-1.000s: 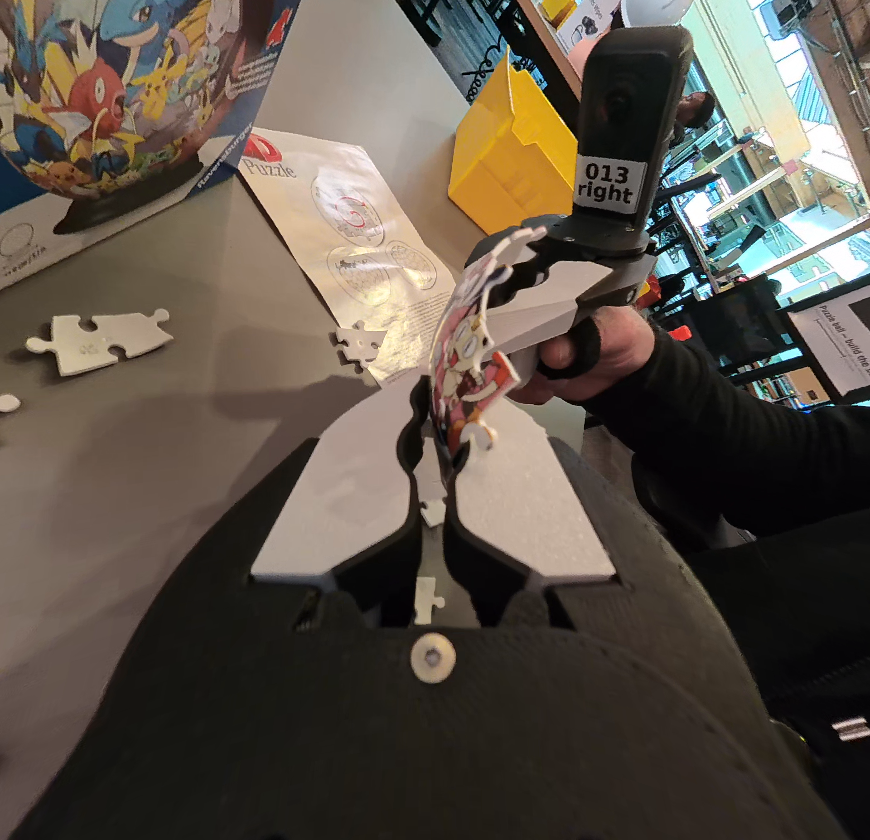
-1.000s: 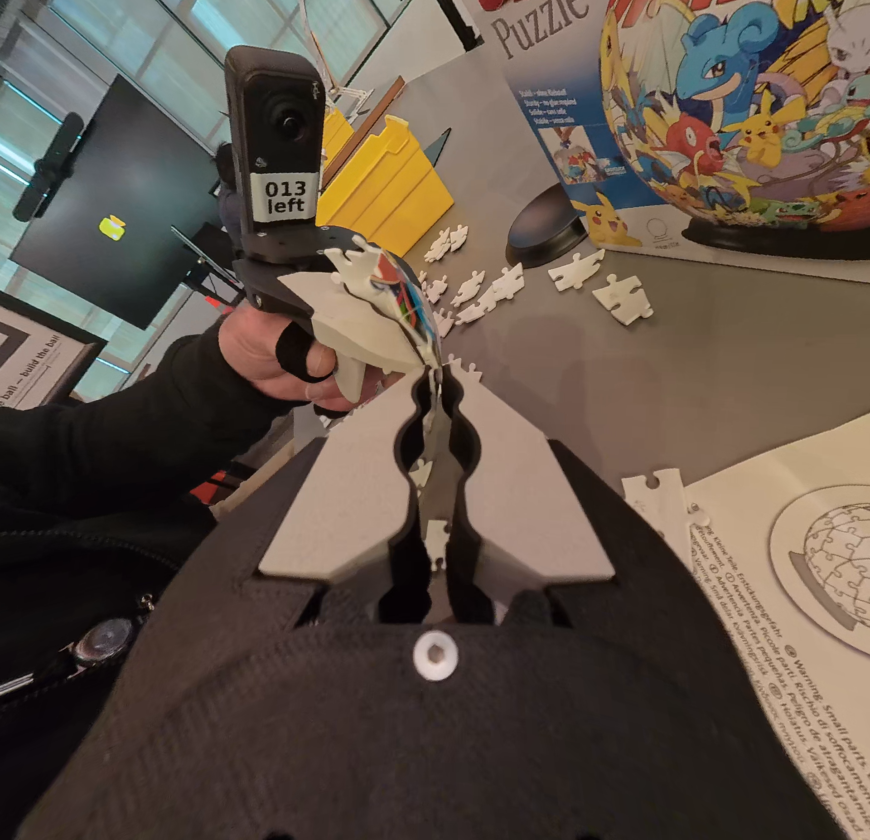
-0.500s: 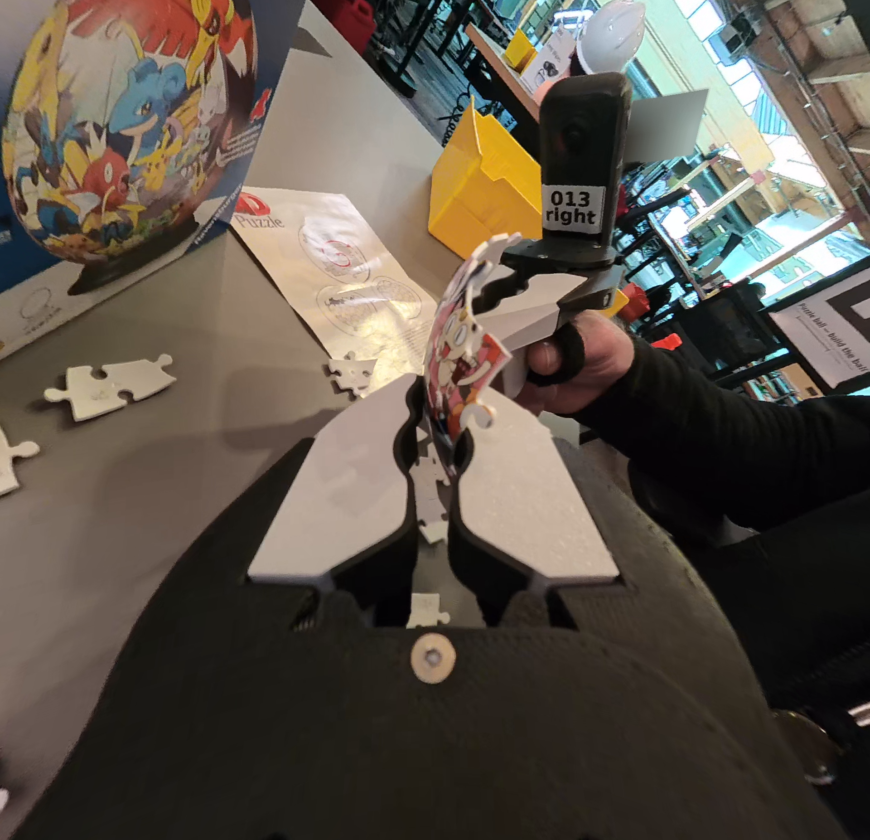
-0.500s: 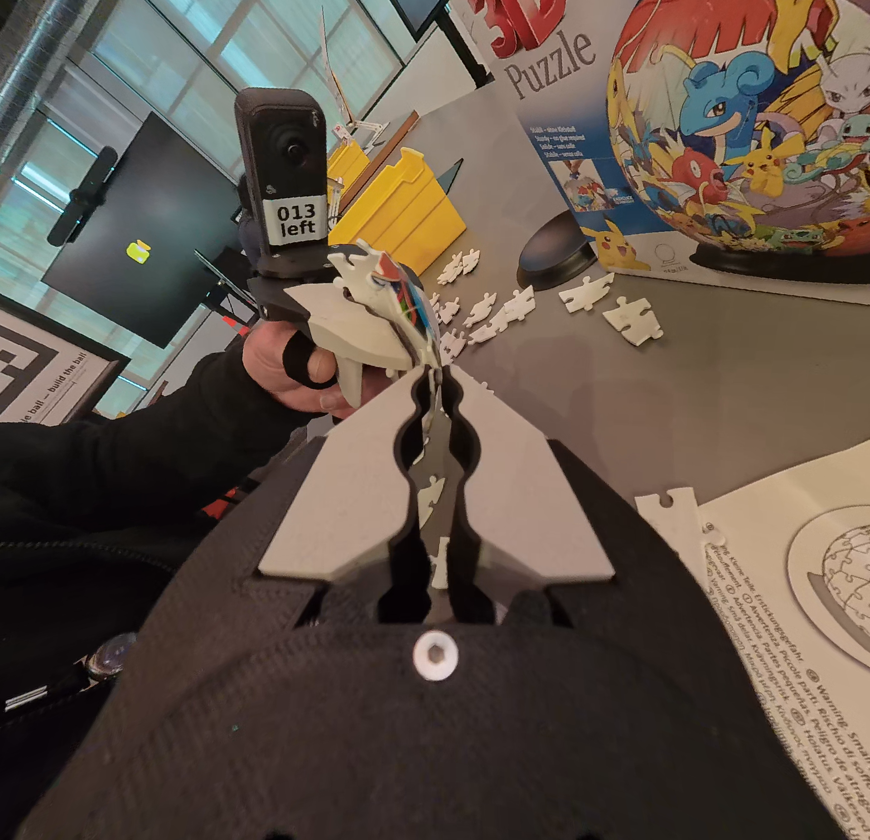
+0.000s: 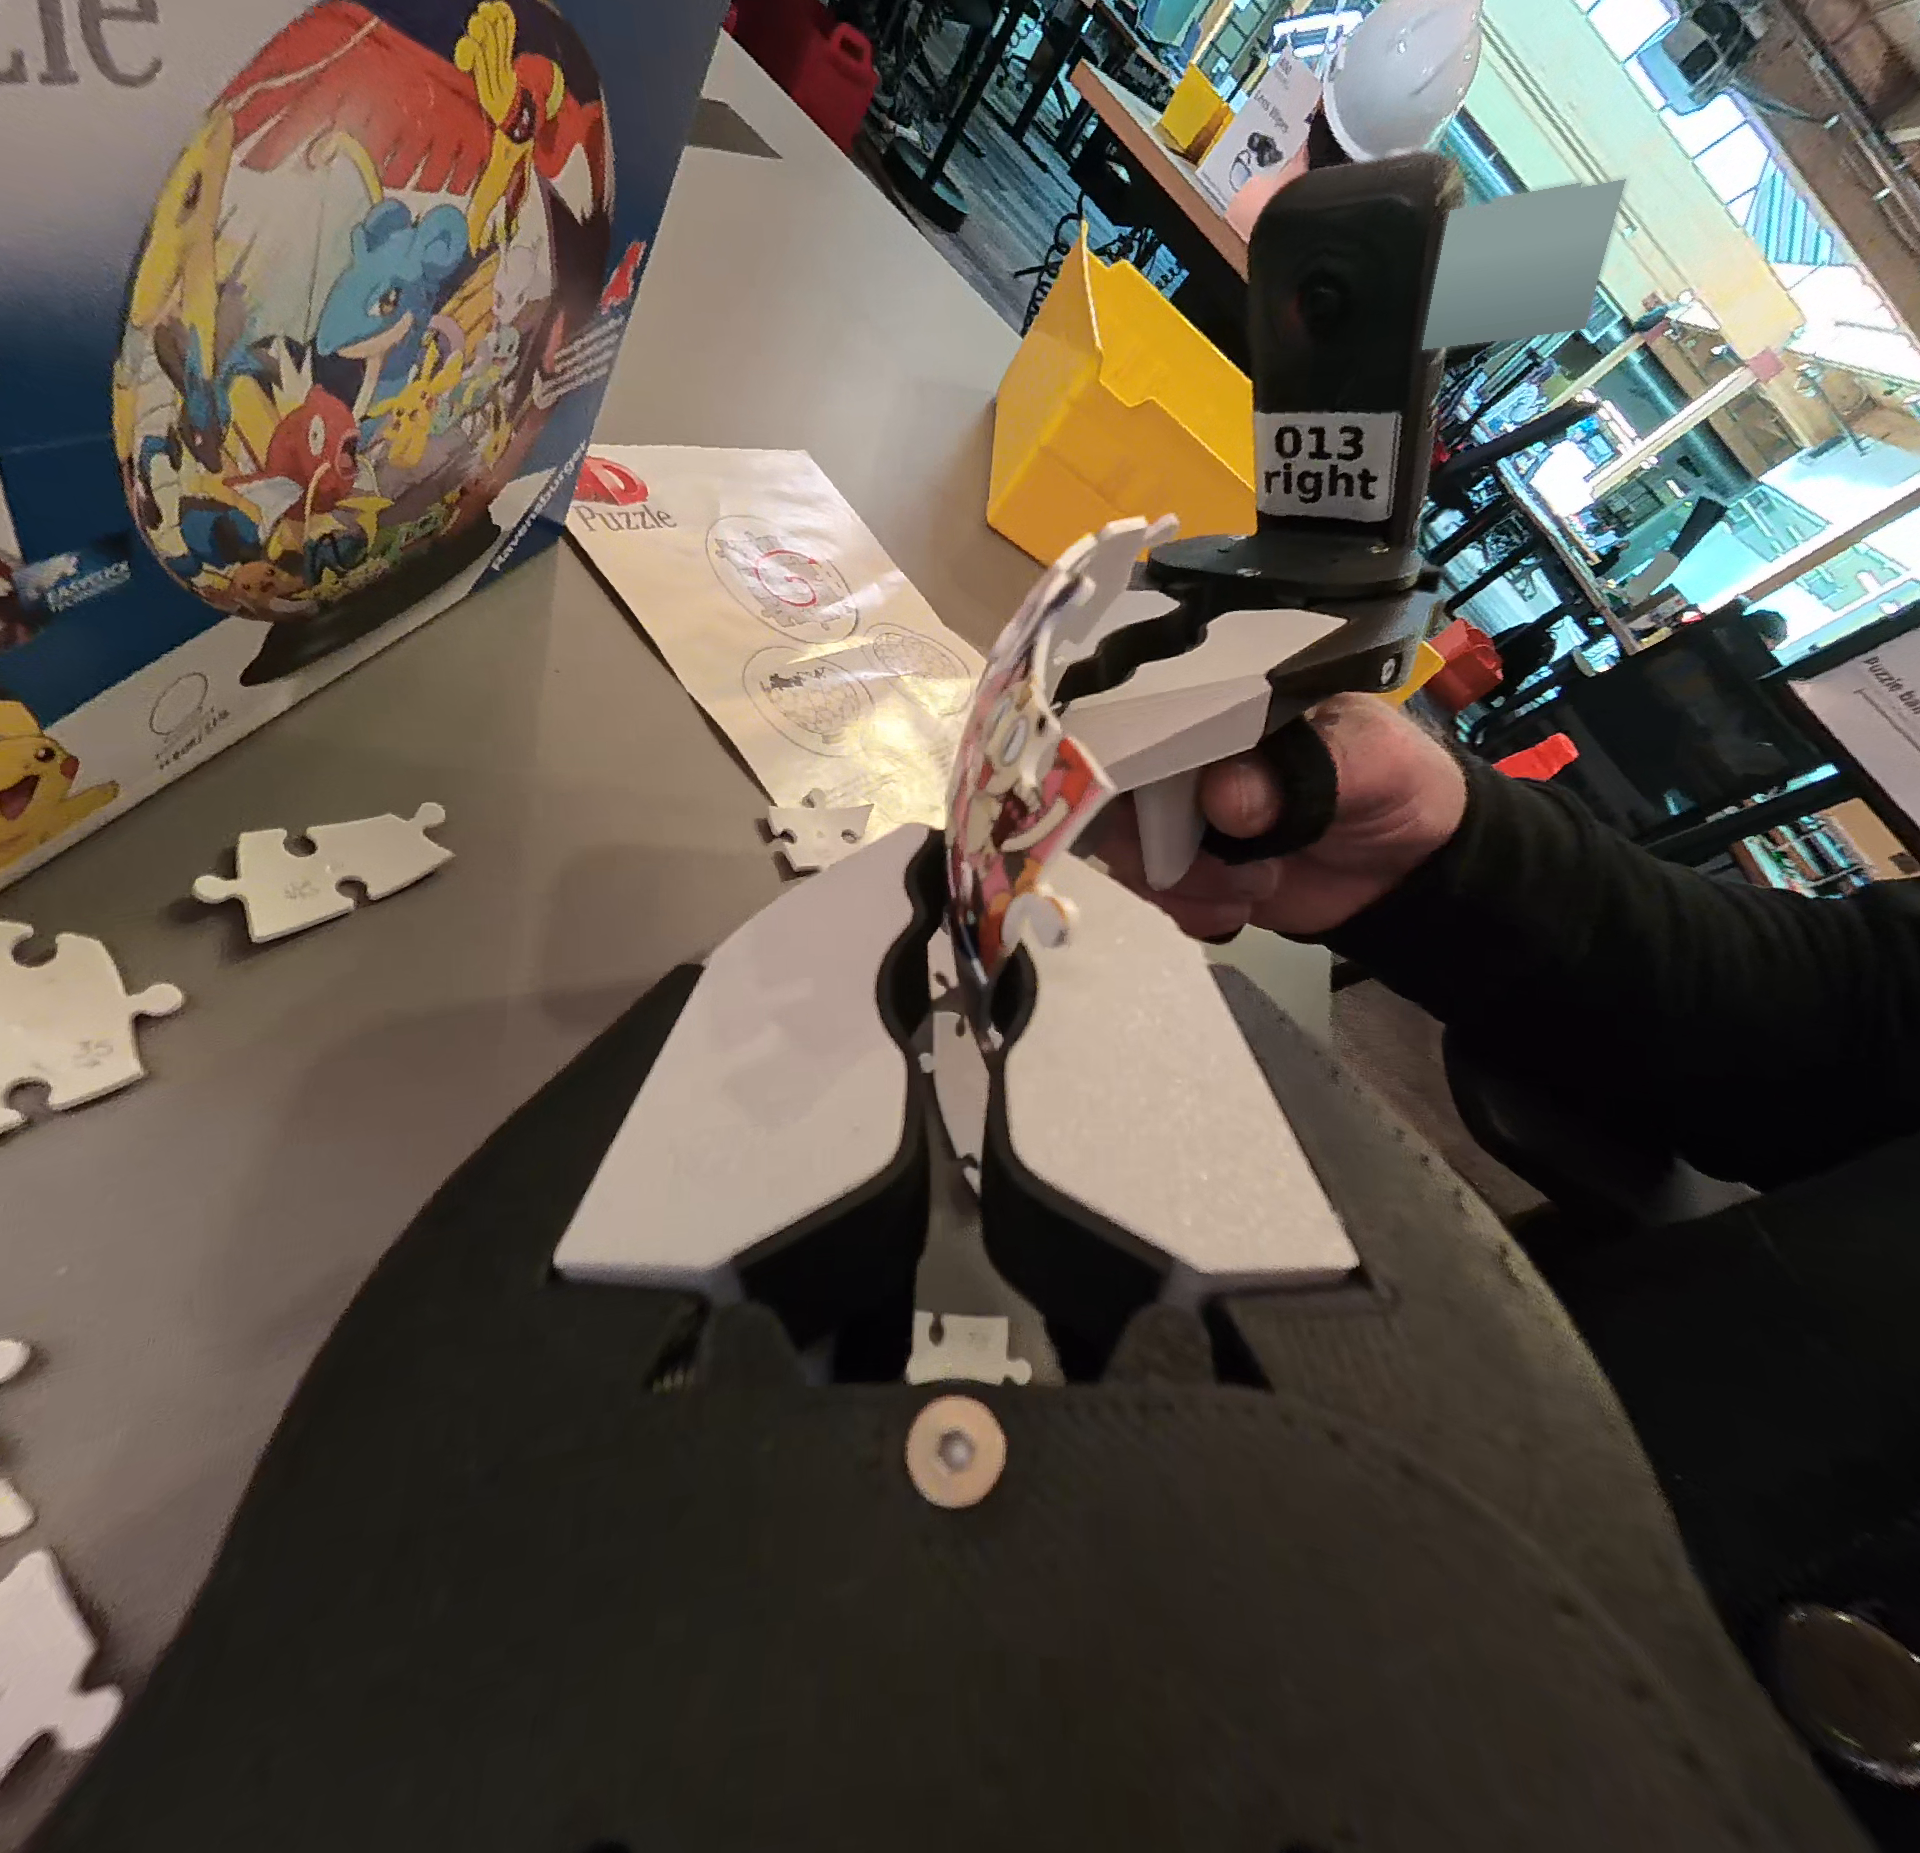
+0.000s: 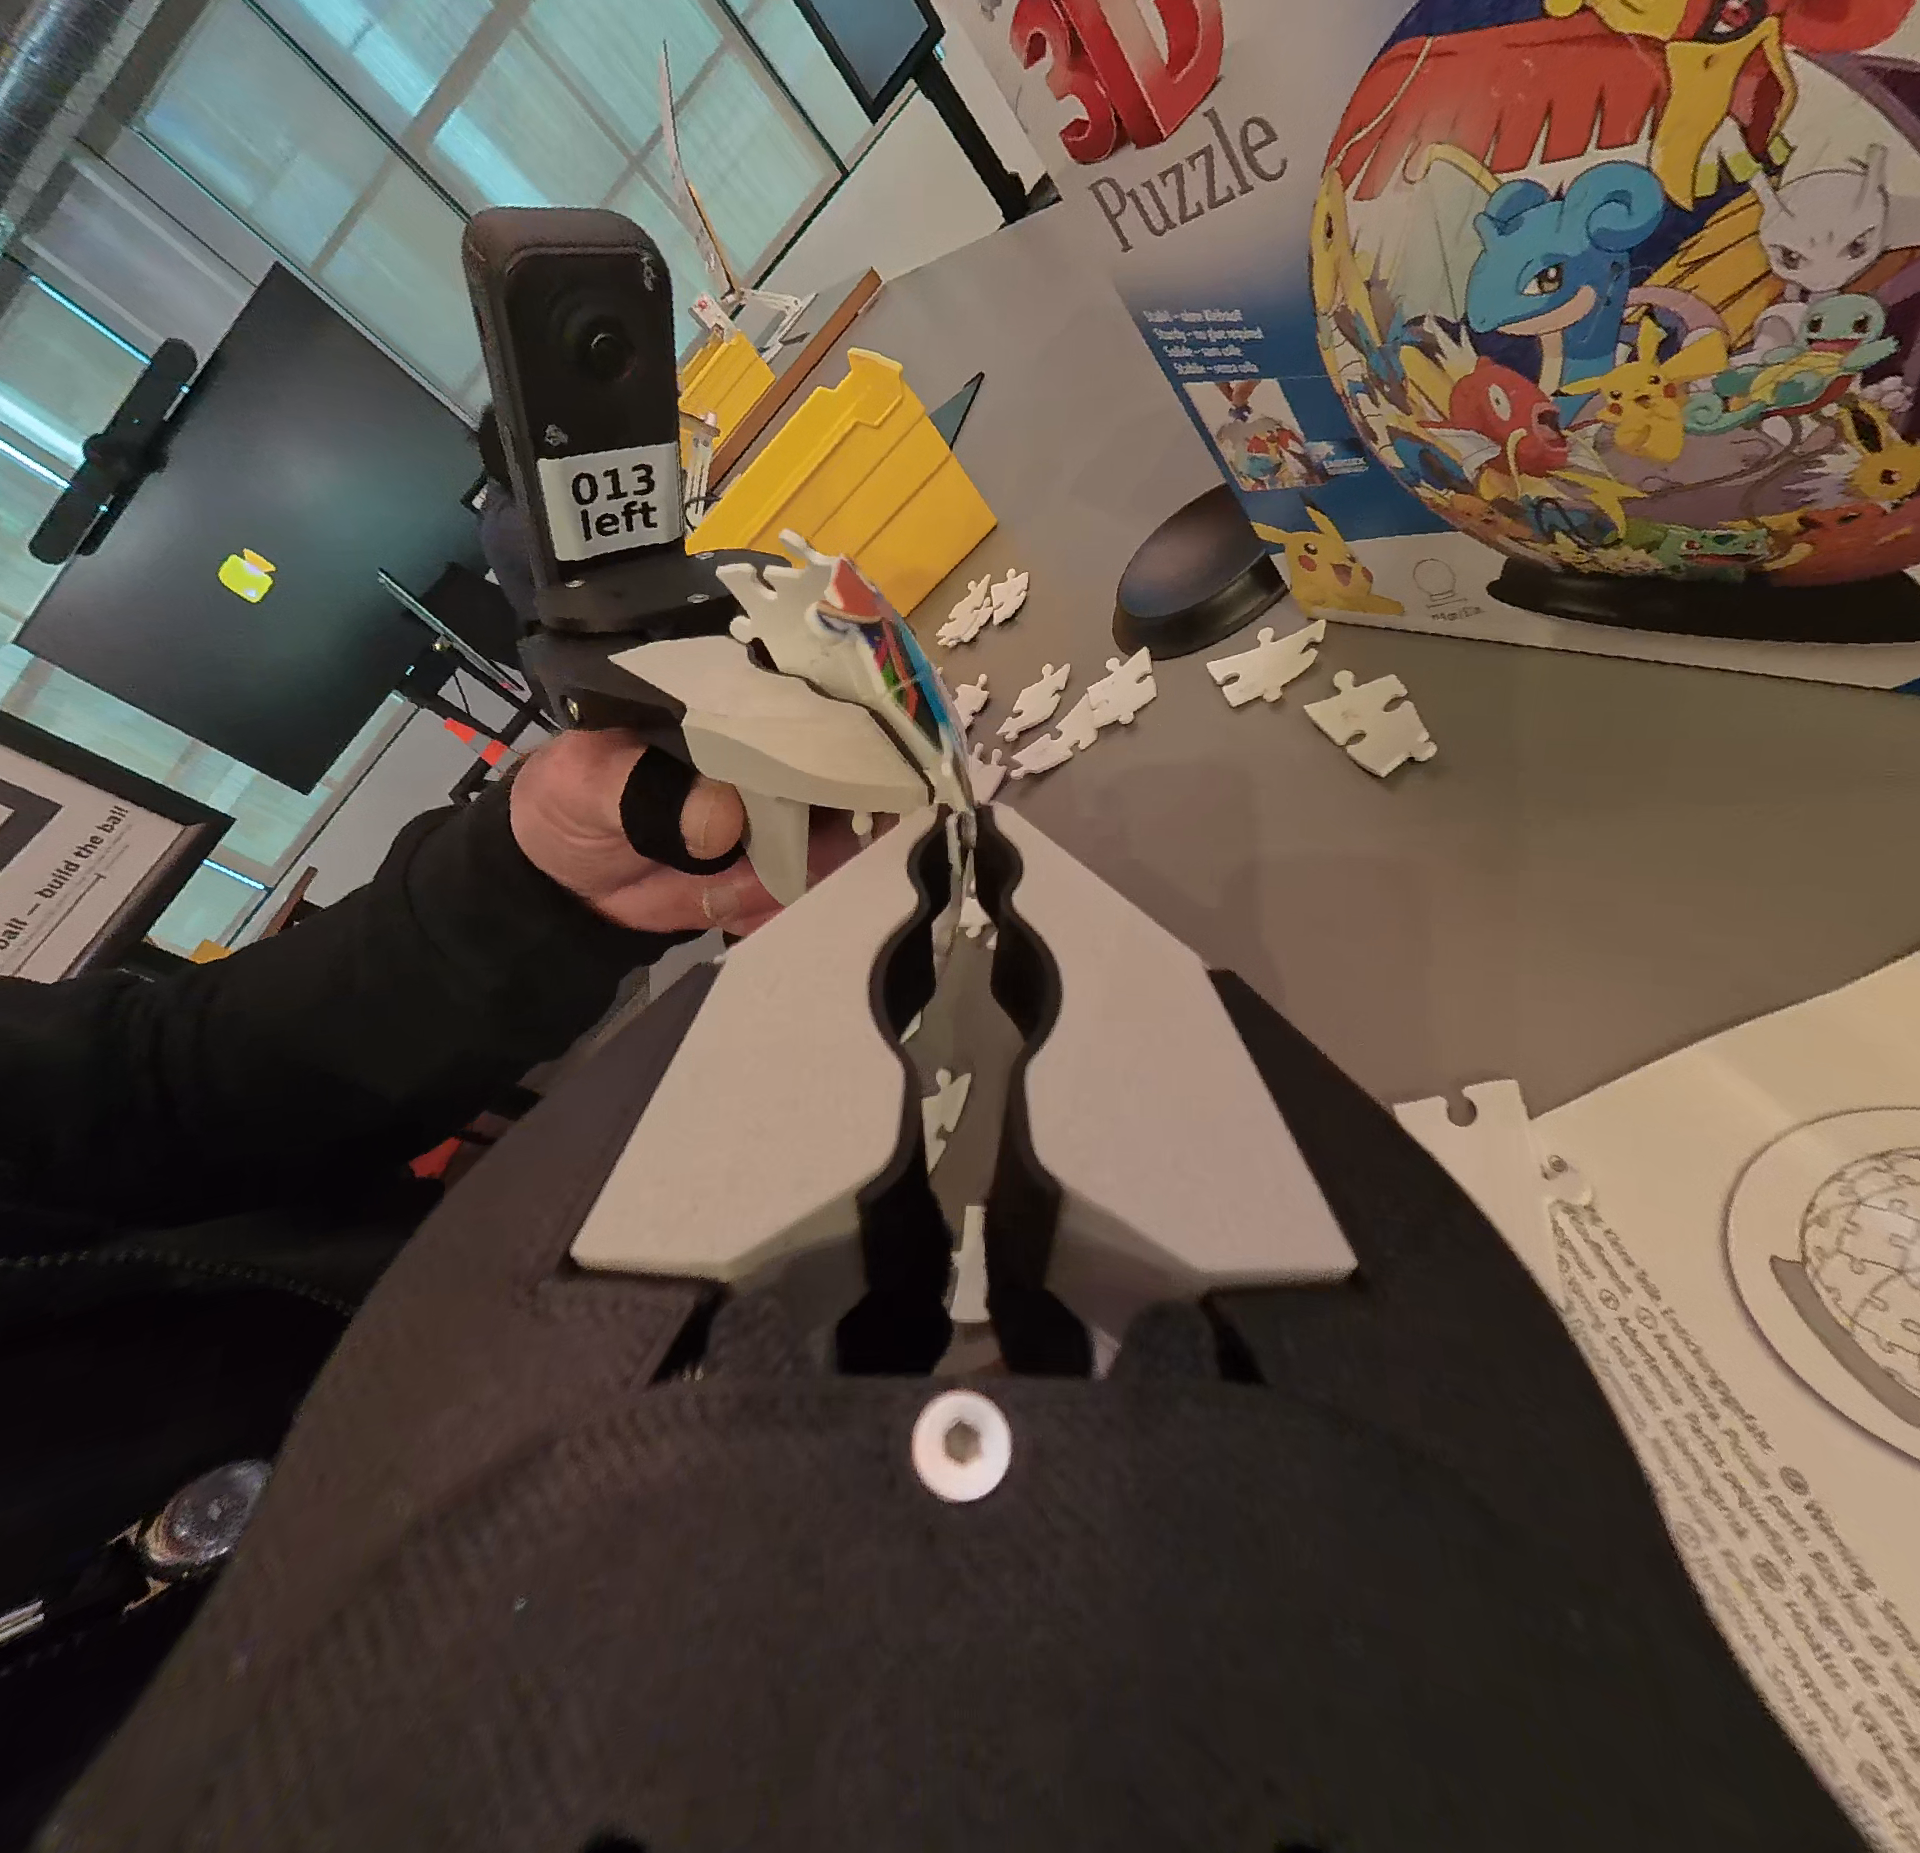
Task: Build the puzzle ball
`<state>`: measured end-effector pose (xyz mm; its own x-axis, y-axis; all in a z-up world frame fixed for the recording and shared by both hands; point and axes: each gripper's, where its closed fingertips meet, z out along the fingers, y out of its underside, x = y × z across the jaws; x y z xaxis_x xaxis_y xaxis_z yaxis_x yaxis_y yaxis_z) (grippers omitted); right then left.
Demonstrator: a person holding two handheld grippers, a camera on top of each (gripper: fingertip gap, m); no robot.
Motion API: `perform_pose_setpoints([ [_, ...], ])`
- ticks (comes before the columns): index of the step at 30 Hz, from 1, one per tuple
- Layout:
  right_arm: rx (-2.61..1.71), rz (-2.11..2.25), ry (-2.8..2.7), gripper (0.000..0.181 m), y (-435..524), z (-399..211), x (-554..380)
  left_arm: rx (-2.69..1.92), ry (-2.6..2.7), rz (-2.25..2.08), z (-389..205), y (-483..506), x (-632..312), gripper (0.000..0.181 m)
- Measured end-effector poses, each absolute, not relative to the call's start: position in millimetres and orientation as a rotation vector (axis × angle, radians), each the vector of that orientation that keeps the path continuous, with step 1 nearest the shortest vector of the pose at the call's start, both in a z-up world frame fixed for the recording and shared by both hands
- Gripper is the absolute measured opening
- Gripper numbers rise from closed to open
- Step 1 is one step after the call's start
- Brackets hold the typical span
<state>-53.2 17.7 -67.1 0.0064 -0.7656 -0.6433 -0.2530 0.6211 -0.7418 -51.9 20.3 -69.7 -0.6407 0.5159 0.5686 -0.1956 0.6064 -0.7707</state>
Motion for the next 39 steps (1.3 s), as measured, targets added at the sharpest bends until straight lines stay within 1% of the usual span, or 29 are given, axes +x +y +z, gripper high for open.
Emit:
perform_pose_setpoints([
  [3,-0.877,-0.504,1.56,0.002,16.5,-66.2,-52.4,-0.245,-1.998,1.165,-62.1,19.2,-45.0,0.013],
  [8,-0.865,-0.511,1.571,0.002,13.5,-67.0,-53.8,-0.239,-2.012,1.188,-62.7,19.0,-40.0,0.002],
  [20,-0.814,-0.507,1.571,0.003,11.1,-65.9,-51.6,-0.204,-2.032,1.255,-60.0,16.4,-37.8,0.002],
  [22,-0.812,-0.492,1.542,0.009,12.8,-63.6,-51.8,-0.194,-1.998,1.248,-58.3,17.2,-40.6,0.002],
  [26,-0.837,-0.475,1.523,0.004,18.0,-64.2,-50.4,-0.172,-1.953,1.235,-56.8,17.3,-44.7,0.001],
  [39,-0.758,-0.386,1.487,0.001,21.3,-60.6,-50.5,-0.185,-1.941,1.278,-56.0,17.9,-49.9,0.002],
])
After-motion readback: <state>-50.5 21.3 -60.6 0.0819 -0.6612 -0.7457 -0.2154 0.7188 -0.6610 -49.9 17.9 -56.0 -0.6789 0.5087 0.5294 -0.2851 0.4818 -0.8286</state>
